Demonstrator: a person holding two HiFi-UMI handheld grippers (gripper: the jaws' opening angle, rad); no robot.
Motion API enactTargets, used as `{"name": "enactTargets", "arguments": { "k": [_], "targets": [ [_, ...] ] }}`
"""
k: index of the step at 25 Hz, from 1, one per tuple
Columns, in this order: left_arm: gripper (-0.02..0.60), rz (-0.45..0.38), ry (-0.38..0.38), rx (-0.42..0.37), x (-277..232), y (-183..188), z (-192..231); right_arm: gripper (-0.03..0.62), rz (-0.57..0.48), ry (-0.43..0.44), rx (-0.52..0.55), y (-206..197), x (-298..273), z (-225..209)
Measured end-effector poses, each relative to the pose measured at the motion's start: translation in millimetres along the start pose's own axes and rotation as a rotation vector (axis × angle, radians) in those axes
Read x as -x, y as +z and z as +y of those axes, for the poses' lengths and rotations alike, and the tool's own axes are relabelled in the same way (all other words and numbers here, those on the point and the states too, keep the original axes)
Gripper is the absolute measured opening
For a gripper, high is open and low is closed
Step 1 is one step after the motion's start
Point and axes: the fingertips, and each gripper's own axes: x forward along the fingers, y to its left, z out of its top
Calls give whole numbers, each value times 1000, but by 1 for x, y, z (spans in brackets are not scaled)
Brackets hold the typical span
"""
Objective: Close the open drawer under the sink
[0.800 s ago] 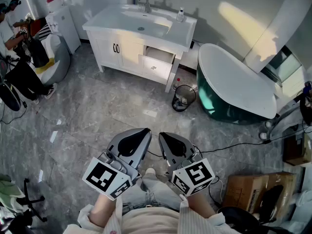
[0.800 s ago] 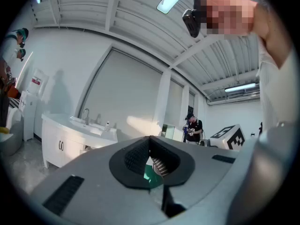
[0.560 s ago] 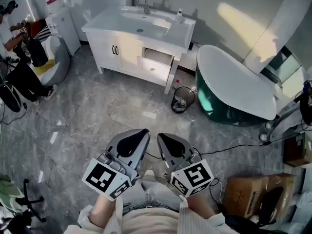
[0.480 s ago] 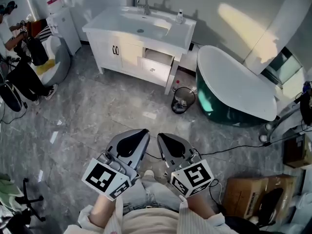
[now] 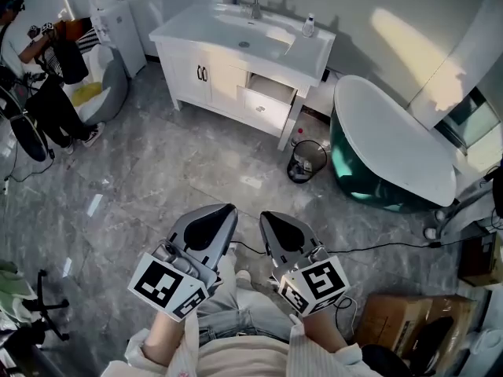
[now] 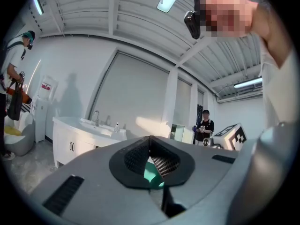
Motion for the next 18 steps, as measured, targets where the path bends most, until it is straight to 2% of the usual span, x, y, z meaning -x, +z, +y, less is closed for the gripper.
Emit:
{"name": "enactTargets", "arguments": {
  "k": [8,18],
  "targets": [
    [15,-15,13,13,-14,4,46,9,24,15,2,1,-45,-6],
    [15,-1,-32,12,-67,29,139,9,31,-20,-13,25,-144,-37]
  ]
}}
